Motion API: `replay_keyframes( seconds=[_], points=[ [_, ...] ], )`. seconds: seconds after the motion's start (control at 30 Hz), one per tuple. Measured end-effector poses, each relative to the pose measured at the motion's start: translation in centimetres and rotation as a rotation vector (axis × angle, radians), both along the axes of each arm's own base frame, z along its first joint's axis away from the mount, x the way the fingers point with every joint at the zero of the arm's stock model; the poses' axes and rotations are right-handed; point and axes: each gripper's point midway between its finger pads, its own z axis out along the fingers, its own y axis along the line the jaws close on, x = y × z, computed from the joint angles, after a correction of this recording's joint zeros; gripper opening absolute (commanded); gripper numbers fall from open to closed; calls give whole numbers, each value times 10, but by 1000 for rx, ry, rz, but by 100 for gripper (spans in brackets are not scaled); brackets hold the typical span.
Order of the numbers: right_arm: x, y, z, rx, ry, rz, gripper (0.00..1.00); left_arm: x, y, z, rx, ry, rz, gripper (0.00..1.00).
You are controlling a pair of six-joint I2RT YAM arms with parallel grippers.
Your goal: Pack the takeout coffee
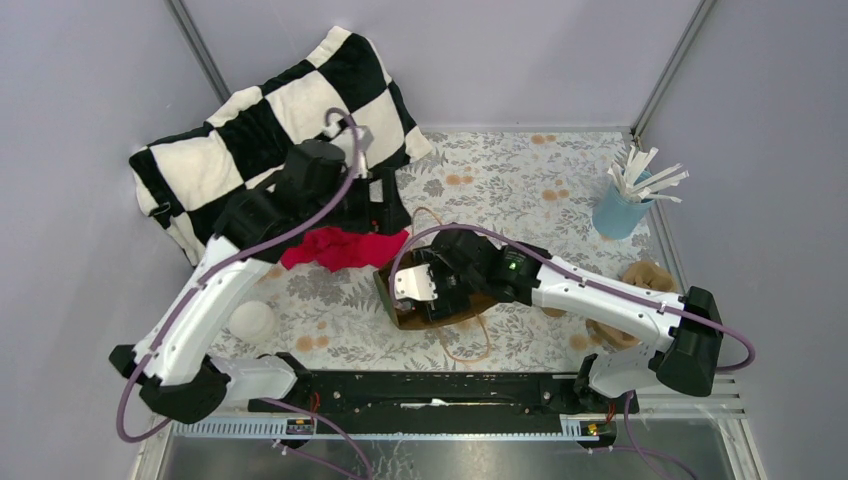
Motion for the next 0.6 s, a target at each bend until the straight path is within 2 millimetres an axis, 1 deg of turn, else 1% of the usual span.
replay_keyframes(
  seconds=[0.07,0.1,0.2,0.27,0.33,0.4,0.43,0.53,0.6],
  points=[
    [2,1,1,15,6,-17,70,-10,16,4,-29,52,107,94],
    [3,3,3,28,9,-28,71,-16,21,5,-46,77,144,98],
    [7,7,7,65,17,-53,71,-38,36,5,-110,163,235,99],
    [9,9,8,79,20,-66,71,-52,43,1,-158,220,289,99],
    [11,13,8,84,28,-78,71,-64,49,-8,-181,275,325,99],
    [13,17,7,88,37,-90,71,-73,53,-20,-178,333,357,95],
    [14,19,7,91,41,-95,72,-77,55,-26,-176,362,373,91],
    [14,16,3,74,51,-110,72,-80,54,-32,-195,410,412,78],
    [13,15,1,70,58,-116,72,-80,52,-36,-207,426,432,72]
  ],
)
